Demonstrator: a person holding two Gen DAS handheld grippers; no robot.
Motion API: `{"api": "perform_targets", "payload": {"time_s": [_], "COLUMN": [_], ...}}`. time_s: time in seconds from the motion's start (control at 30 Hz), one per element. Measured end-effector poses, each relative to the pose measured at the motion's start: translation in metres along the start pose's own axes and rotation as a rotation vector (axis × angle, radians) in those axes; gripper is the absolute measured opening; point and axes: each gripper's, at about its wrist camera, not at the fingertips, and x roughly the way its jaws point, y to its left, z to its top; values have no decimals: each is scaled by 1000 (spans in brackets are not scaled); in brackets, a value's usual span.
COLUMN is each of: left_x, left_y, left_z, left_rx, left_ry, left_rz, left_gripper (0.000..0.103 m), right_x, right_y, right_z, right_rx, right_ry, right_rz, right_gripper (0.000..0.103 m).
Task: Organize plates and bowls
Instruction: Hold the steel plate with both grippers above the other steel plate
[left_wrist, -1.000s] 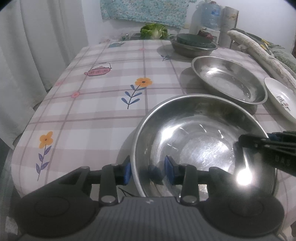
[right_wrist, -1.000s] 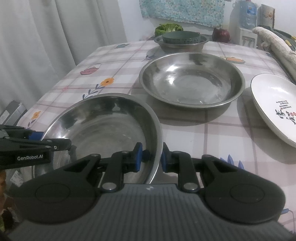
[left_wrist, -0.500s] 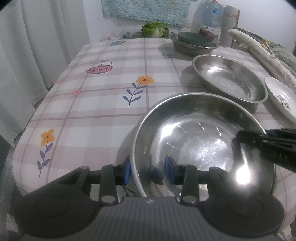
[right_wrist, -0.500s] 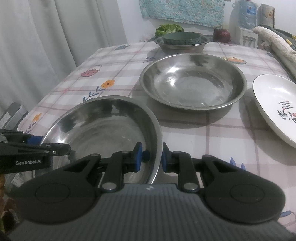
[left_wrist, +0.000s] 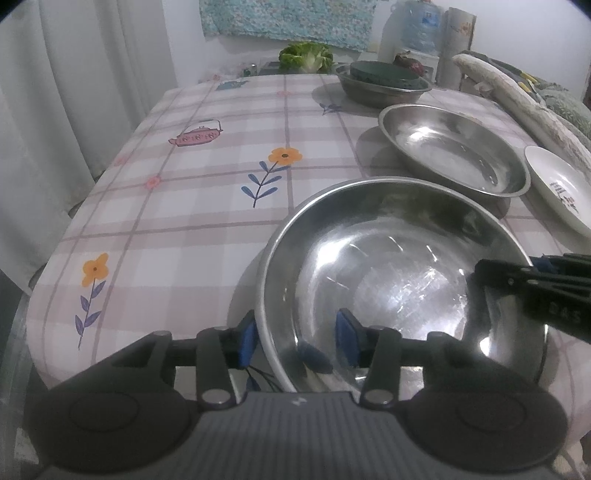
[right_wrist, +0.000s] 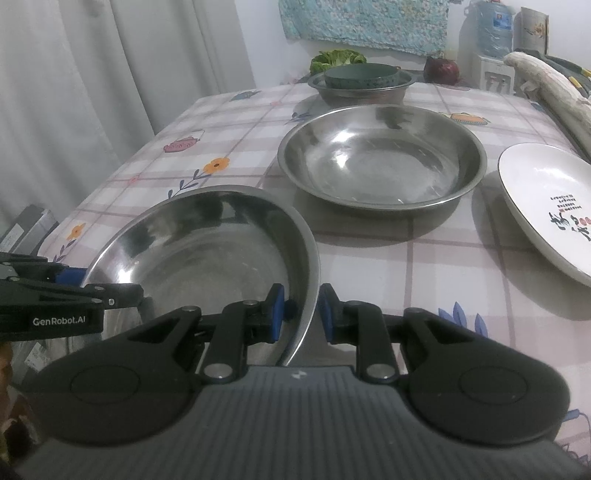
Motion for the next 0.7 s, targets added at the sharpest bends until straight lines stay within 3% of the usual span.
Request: {"api": "perform_targets", "payload": {"time_s": [0.23,0.33,0.7], "left_x": [0,1,-4], "left_y": [-1,-3,-8], "left_z": [0,0,-5], "left_rx": [-13,-26,-37], "left_ry": [6,19,26], "left_rz": [-5,-20,-10], "left_gripper": [50,57,58], "right_x": [0,-1,-1], "right_y": [5,4,5], "right_z": [-3,-3,-3], "right_rx": [-9,1,1], "right_ry": [-8,-7,-18], "right_rz": [-1,7,-1], "right_gripper": [21,21,22]}}
